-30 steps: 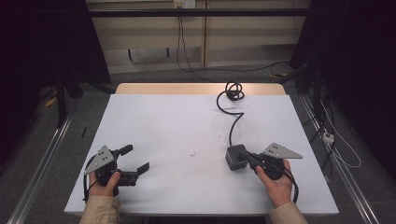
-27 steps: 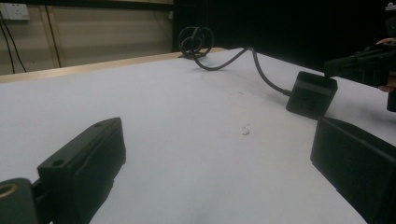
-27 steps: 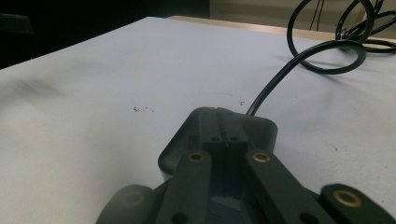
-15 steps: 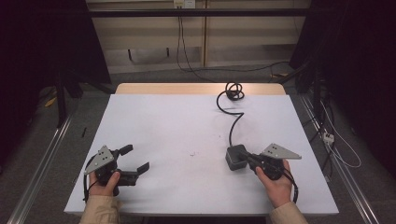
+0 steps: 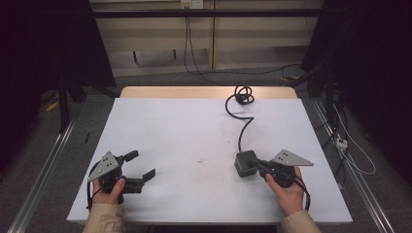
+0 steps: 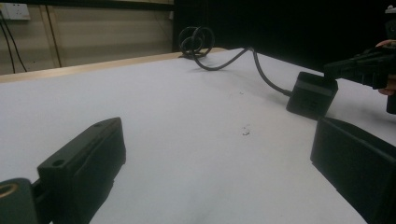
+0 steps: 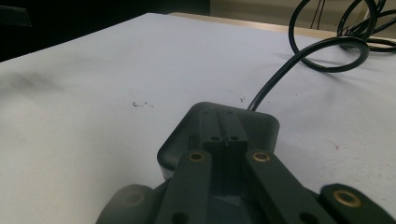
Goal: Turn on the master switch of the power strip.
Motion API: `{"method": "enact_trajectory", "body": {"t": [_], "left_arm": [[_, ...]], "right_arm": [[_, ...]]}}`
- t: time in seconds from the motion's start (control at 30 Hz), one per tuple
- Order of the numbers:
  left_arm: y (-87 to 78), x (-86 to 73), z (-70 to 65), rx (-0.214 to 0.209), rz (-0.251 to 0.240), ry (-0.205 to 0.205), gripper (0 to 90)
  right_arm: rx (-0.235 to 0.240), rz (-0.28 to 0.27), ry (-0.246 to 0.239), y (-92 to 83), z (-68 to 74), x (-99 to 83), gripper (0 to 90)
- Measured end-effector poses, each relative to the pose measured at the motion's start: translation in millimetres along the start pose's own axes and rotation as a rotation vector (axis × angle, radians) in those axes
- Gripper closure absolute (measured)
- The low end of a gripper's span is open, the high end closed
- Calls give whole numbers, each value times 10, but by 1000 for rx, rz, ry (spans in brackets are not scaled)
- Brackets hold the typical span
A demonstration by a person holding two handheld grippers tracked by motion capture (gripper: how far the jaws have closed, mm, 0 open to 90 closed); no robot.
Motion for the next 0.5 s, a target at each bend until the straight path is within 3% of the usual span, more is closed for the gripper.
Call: {"method": "enact_trajectory", "body": {"t": [0.5], "left_arm": [[0, -2, -2, 1, 1, 0, 29]], "right_arm": [[1, -3, 5, 2, -3, -12, 900]]}}
Point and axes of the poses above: each handheld gripper's, and its own axes: y roughly forward along the jaws, x roughly out of its top, z roughly to its left, the point moved 5 cm from there along y, roughly forward along the jaws, and after that the axes turned 9 degrees about -z, right-handed, at the moved point
